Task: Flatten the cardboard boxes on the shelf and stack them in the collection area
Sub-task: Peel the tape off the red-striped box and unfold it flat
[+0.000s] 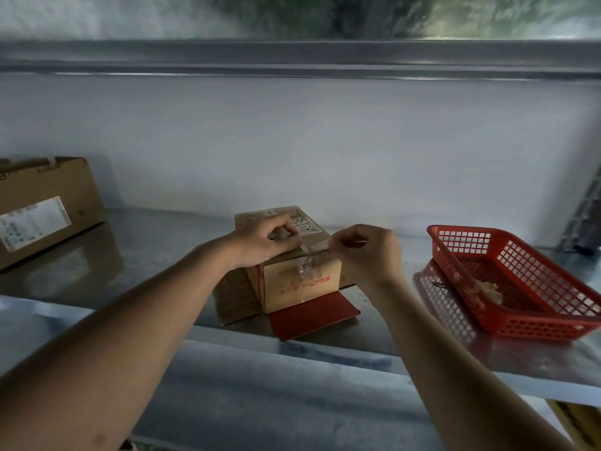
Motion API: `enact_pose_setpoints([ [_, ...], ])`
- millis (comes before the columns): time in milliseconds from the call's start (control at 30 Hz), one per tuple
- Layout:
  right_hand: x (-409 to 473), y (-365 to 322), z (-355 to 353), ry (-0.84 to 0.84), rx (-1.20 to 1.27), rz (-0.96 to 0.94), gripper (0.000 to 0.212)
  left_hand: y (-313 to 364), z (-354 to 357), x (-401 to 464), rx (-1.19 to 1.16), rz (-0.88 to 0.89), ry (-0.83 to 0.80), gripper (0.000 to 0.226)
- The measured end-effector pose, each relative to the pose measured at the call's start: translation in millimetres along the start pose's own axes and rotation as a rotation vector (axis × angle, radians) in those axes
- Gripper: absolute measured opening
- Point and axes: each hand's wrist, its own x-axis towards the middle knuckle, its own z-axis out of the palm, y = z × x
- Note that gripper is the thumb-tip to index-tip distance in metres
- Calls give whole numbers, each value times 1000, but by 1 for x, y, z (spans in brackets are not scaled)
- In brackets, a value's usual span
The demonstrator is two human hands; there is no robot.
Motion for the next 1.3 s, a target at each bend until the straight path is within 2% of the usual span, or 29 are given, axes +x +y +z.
enact_pose_setpoints([
  [100, -2, -7, 0, -68, -176, -300, 39, 1, 1, 2, 2, -16, 0, 20],
  [167, -1, -12, -3, -134, -371, -501, 35, 3, 0, 3, 40, -16, -12, 19],
  [233, 3, -17, -5, -220, -501, -606, 35, 5, 0, 2, 81, -10, -13, 22],
  [333, 2, -24, -6, -370, -559, -624, 43, 6, 0, 2, 114, 8, -6, 26],
  [433, 3, -23, -8, -414, -580, -612, 44, 7, 1, 1, 118, 13, -12, 28],
  [533, 4, -21, -12, -448, -491, -584, 44, 7, 0, -1, 99, 9, -15, 34],
  [733, 2, -16, -6, -284, -292, -463, 30, 10, 2, -3, 93, -2, 11, 27],
  [833, 4, -15, -5, -251, -193, -407, 41, 11, 2, -5, 74, -17, 13, 21],
  [933, 11, -12, -4, -268, -243, -374, 47, 11, 1, -5, 55, -33, 1, 20],
  [1100, 14, -4, -3, -370, -380, -483, 20, 9, 1, -5, 42, -46, -10, 23],
  [1200, 12, -3, 0, -311, -385, -525, 13, 9, 0, -6, 17, -49, -5, 22],
  [1300, 13, 2, 0, -225, -325, -452, 16, 7, -1, -7, -7, -48, -1, 24],
])
